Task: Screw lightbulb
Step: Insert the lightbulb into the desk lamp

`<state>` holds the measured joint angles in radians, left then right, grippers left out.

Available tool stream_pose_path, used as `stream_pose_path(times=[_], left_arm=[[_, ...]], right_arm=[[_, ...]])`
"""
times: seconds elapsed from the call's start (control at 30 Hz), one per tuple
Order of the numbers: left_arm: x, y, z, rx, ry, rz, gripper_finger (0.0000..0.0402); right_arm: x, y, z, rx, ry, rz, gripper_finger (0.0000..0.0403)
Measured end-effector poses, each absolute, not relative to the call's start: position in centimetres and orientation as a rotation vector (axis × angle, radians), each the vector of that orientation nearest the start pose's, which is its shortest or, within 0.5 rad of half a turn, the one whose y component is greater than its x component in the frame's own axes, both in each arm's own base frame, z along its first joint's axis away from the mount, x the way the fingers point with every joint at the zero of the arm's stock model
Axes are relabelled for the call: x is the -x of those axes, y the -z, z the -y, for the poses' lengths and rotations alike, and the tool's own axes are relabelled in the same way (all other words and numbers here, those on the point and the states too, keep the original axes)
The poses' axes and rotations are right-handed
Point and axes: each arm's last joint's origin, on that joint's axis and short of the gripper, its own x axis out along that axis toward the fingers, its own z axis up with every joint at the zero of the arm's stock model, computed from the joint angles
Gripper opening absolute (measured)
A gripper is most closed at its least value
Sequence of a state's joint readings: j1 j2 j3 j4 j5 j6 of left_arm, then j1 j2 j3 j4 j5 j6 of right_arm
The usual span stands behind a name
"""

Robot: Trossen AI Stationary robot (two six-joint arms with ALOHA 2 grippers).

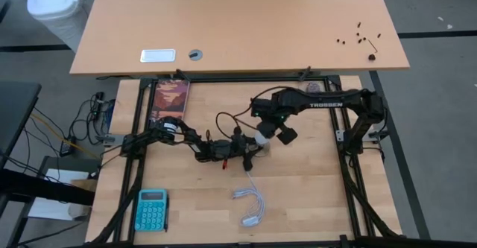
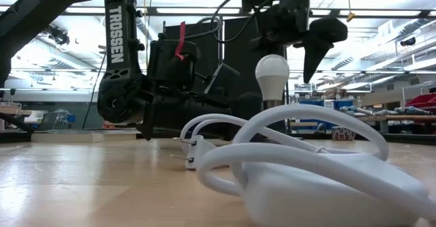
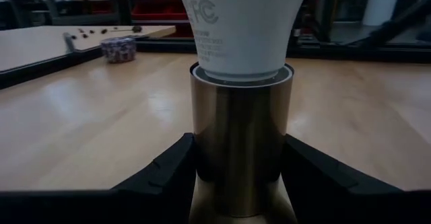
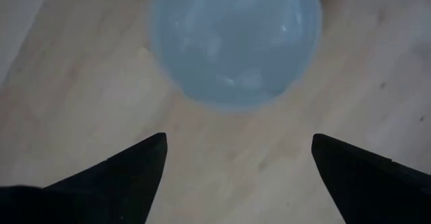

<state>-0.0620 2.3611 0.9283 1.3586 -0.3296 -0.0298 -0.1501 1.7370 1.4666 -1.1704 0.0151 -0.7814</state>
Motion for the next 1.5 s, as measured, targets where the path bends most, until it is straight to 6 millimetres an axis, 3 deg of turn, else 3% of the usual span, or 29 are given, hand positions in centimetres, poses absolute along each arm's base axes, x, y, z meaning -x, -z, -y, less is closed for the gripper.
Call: stream_pose_path(times=[0.27, 0.53, 0.93, 1.5], left_arm=[[-39.6, -4.8, 1.7, 0.017, -0.200, -0.069, 0.0198], [-39.6, -4.8, 1.8, 0.018, -0.175, -0.070, 0.0198], [-39.6, -4.8, 1.8, 0.014, -0.172, -0.069, 0.0198], [-39.6, -4.8, 1.7, 0.013, -0.172, -0.063, 0.0198]], right_arm=[[-33.1, -26.1, 3.1, 0.686, -0.519, -1.333, 0.0375], [-33.7, -26.2, 2.1, 0.706, -0.567, -1.259, 0.0374], [-34.2, -26.4, 1.8, 0.742, -0.677, -1.131, 0.0374], [-35.6, -23.3, 1.7, 0.739, -0.761, -1.143, 0.0373]])
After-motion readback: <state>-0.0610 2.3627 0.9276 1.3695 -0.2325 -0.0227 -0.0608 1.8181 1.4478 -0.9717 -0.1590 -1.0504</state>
